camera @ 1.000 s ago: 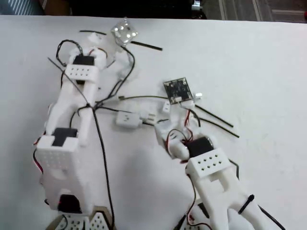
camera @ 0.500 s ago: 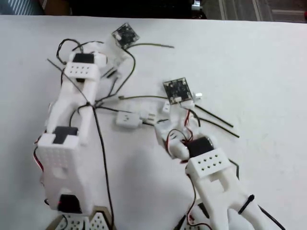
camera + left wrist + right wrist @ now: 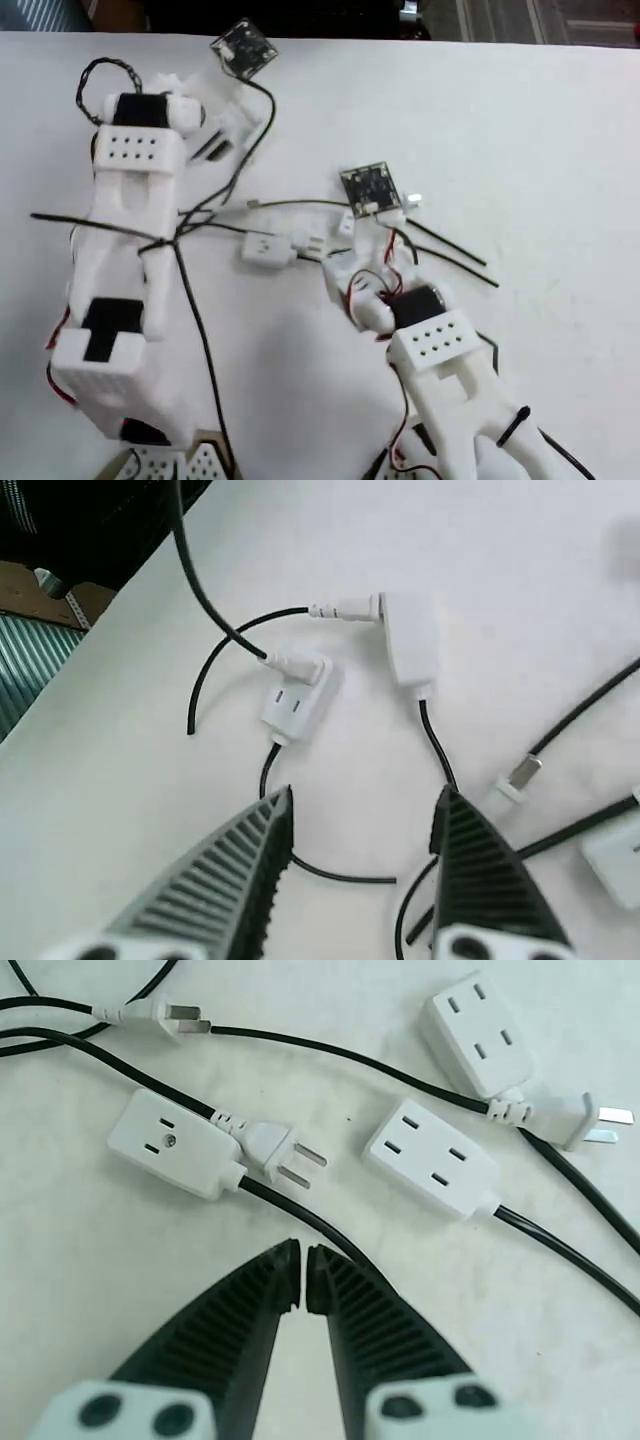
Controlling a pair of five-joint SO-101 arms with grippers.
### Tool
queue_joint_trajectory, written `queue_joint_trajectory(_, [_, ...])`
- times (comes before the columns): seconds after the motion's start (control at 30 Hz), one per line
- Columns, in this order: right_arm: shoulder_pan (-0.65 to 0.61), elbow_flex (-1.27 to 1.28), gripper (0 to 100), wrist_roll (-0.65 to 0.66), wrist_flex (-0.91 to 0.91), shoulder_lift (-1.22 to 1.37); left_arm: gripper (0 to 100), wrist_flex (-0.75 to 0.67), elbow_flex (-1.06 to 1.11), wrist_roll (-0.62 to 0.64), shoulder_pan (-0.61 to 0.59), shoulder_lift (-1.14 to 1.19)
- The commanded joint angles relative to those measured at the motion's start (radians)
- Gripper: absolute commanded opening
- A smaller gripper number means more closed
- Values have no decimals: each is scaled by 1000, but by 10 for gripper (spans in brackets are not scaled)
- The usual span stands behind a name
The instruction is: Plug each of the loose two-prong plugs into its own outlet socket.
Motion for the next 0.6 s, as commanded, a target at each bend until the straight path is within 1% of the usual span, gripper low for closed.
queue_joint_trajectory(0.0, [10,-11,18,11,-21,-25,229,110,-37,5,-21,-93])
queue_joint_trajectory(0.07, [8,-11,18,11,-21,-25,229,158,-40,-2,-33,-96])
queue_joint_trajectory(0.17, [8,-11,18,11,-21,-25,230,204,-37,-80,-47,-93])
queue_joint_trajectory(0.27, [10,-11,18,11,-21,-25,230,258,-35,-132,-54,-84])
queue_joint_trajectory(0.47, [13,-12,18,11,-21,-31,230,339,-37,-167,-36,16])
queue_joint_trajectory(0.57, [56,-18,18,5,-21,-33,230,385,-37,-164,-4,70])
